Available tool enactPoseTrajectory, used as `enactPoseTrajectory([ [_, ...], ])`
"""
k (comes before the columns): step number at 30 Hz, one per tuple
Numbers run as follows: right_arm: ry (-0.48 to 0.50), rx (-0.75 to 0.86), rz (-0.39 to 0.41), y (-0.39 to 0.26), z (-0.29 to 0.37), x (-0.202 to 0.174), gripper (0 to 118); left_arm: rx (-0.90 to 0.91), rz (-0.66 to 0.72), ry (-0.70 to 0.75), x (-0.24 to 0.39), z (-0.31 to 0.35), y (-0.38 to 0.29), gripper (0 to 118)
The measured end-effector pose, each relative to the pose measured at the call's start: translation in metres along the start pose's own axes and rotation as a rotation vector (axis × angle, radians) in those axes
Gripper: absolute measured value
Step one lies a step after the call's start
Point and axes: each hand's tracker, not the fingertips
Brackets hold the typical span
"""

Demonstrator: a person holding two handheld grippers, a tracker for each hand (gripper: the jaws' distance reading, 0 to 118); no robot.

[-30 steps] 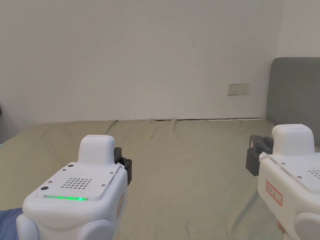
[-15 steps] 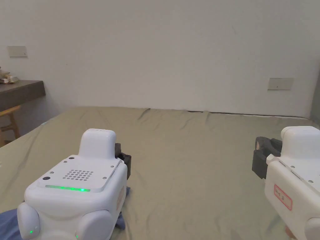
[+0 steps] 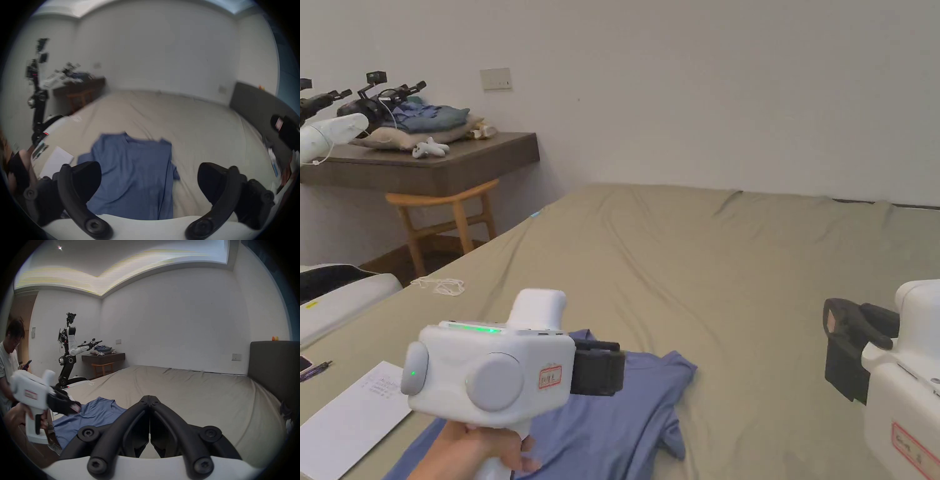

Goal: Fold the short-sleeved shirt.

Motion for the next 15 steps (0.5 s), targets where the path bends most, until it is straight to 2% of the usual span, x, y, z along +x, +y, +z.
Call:
enactPoseTrajectory([
  [4,-0.006,-0.012,-0.021,-0.011,-0.024,0.012,3,-0.176,-0.217,0.125,0.015,-0.097,0.0,118],
  [7,-0.014,-0.036,-0.021,-0.024,-0.045,0.024,3,-0.27,-0.27,0.157,0.011,-0.166,-0.015,118],
  [12,-0.031,-0.094,0.006,-0.044,-0.075,0.037,3,-0.361,-0.171,0.117,0.005,-0.224,-0.03,118],
  [14,-0.024,-0.118,0.0,-0.048,-0.079,0.038,3,-0.315,-0.06,0.034,-0.004,-0.222,-0.034,118],
  [15,-0.017,-0.125,-0.008,-0.05,-0.08,0.04,3,-0.268,-0.027,0.037,-0.008,-0.217,-0.037,118],
])
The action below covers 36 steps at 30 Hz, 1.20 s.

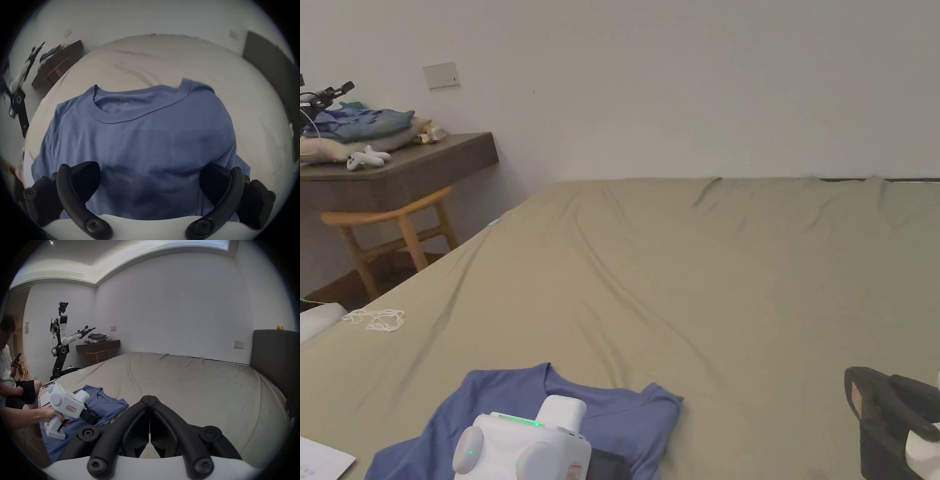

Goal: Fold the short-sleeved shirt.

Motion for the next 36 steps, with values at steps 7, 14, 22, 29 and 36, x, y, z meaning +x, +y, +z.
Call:
enactPoseTrajectory([
  [7,0.001,-0.01,-0.058,-0.006,0.007,0.012,3,0.092,-0.122,0.003,0.025,0.03,-0.009,15],
  [14,-0.057,0.031,-0.073,0.011,0.042,0.034,3,0.185,-0.005,-0.046,0.012,0.08,0.022,8],
  [22,-0.159,0.178,-0.148,0.046,0.115,0.068,3,0.399,-0.21,-0.117,0.094,0.176,0.092,8],
  [29,-0.39,0.262,-0.105,0.064,0.207,0.106,3,0.542,-0.484,-0.311,0.266,0.22,0.122,8],
  [36,-0.682,0.243,-0.073,0.061,0.283,0.154,3,0.562,-0.618,-0.618,0.436,0.231,0.091,8],
])
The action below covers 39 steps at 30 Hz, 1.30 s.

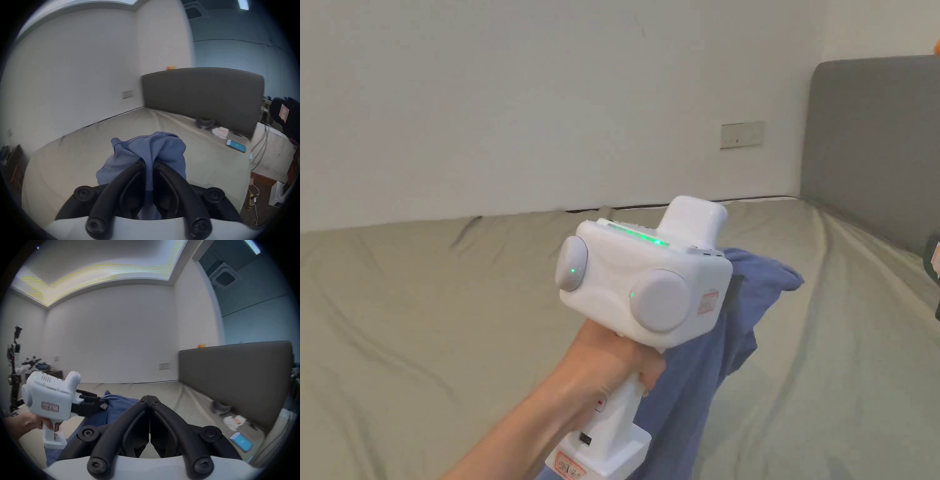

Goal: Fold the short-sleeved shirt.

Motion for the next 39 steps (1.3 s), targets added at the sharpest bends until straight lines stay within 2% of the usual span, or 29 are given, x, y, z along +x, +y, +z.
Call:
enactPoseTrajectory([
  [3,-0.083,-0.003,-0.009,-0.004,0.005,0.033,3,-0.019,0.002,-0.039,0.045,-0.041,-0.026,8],
  [6,-0.114,-0.04,-0.028,-0.014,0.006,0.055,3,-0.109,0.141,-0.038,0.065,-0.088,-0.073,10],
  [7,-0.114,-0.048,-0.031,-0.019,0.005,0.061,3,-0.156,0.209,-0.049,0.066,-0.103,-0.09,26],
  [8,-0.118,-0.066,-0.038,-0.023,0.004,0.066,3,-0.203,0.279,-0.077,0.067,-0.115,-0.104,86],
  [9,-0.121,-0.08,-0.041,-0.026,0.003,0.07,3,-0.271,0.324,-0.1,0.068,-0.125,-0.114,118],
  [10,-0.123,-0.088,-0.044,-0.028,0.001,0.074,3,-0.355,0.359,-0.137,0.069,-0.134,-0.124,118],
  [11,-0.133,-0.085,-0.06,-0.029,-0.002,0.076,3,-0.303,0.391,-0.204,0.067,-0.137,-0.13,118],
  [14,-0.101,-0.062,-0.093,-0.027,-0.005,0.076,3,-0.303,0.36,-0.154,0.064,-0.134,-0.132,118],
  [16,-0.1,-0.059,-0.076,-0.027,-0.005,0.067,3,-0.251,0.328,-0.117,0.044,-0.101,-0.121,118],
  [19,-0.073,-0.055,-0.041,-0.029,-0.006,0.05,3,-0.172,0.369,-0.092,0.018,-0.054,-0.106,118],
  [22,0.007,-0.052,-0.074,-0.031,-0.005,0.03,3,-0.095,0.386,-0.013,-0.004,0.01,-0.093,118],
  [23,0.032,-0.054,-0.076,-0.032,-0.004,0.021,3,-0.035,0.387,0.013,-0.012,0.035,-0.091,116],
  [25,0.061,-0.076,-0.046,-0.034,-0.002,0.002,3,0.147,0.383,0.167,-0.017,0.091,-0.094,114],
  [26,0.08,-0.078,-0.022,-0.036,0.0,-0.009,3,0.199,0.361,0.255,-0.018,0.118,-0.095,98],
  [27,0.092,-0.083,-0.01,-0.037,0.002,-0.018,3,0.226,0.333,0.354,-0.016,0.141,-0.096,70],
  [28,0.1,-0.085,-0.004,-0.038,0.004,-0.029,3,0.221,0.299,0.493,-0.013,0.162,-0.098,30],
  [29,0.107,-0.09,-0.002,-0.039,0.006,-0.039,3,0.233,0.264,0.593,-0.011,0.181,-0.102,0],
  [32,0.138,-0.109,0.018,-0.044,0.011,-0.069,3,0.232,0.236,0.606,-0.013,0.226,-0.122,0],
  [35,0.185,-0.13,0.035,-0.053,0.019,-0.092,3,0.148,0.259,0.711,-0.015,0.243,-0.152,0],
  [39,0.216,-0.163,0.047,-0.061,0.027,-0.11,3,0.064,0.37,0.669,-0.022,0.253,-0.187,0],
])
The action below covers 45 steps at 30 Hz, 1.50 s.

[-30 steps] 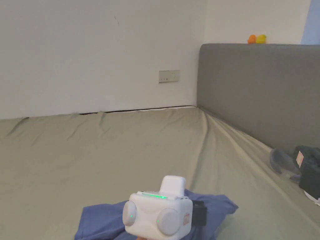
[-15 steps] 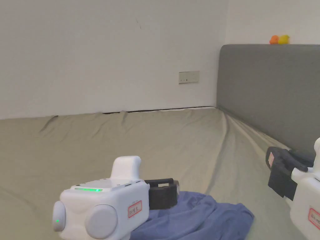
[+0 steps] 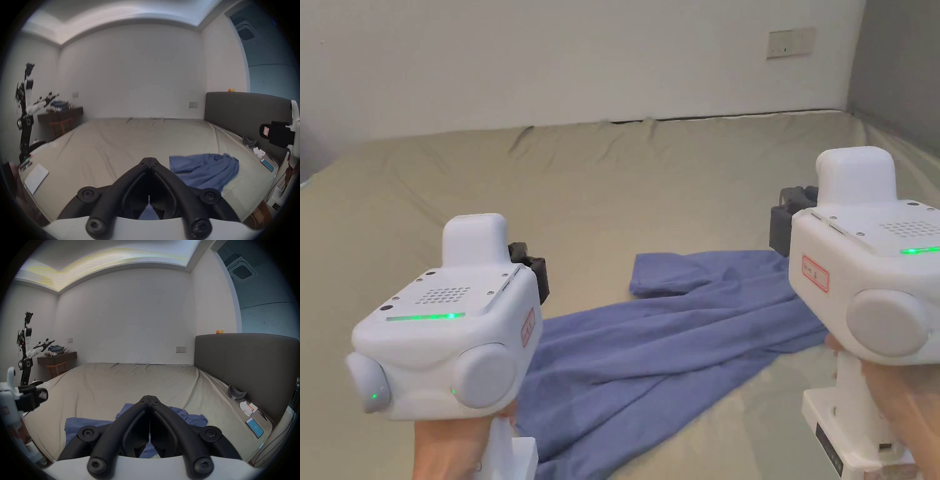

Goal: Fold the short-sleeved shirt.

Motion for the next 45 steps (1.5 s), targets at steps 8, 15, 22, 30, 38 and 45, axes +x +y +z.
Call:
enactPoseTrajectory([
  [8,0.037,-0.028,0.005,-0.002,-0.011,-0.004,3,-0.128,0.043,0.0,-0.033,-0.031,-0.006,118],
  [15,0.043,-0.108,0.0,-0.015,-0.06,0.004,3,-0.367,-0.01,0.054,-0.059,-0.126,-0.022,118],
  [22,0.071,-0.185,-0.018,-0.036,-0.118,0.016,3,-0.553,-0.102,0.136,-0.051,-0.203,-0.08,118],
  [30,0.048,-0.213,0.0,-0.039,-0.14,0.036,3,-0.48,-0.064,0.128,-0.043,-0.194,-0.093,36],
  [38,-0.01,-0.248,0.013,-0.026,-0.138,0.071,26,-0.405,-0.158,0.098,-0.02,-0.183,-0.081,6],
  [45,0.064,-0.571,0.042,-0.014,-0.224,0.126,118,-0.338,-0.049,0.093,-0.032,-0.186,-0.06,6],
])
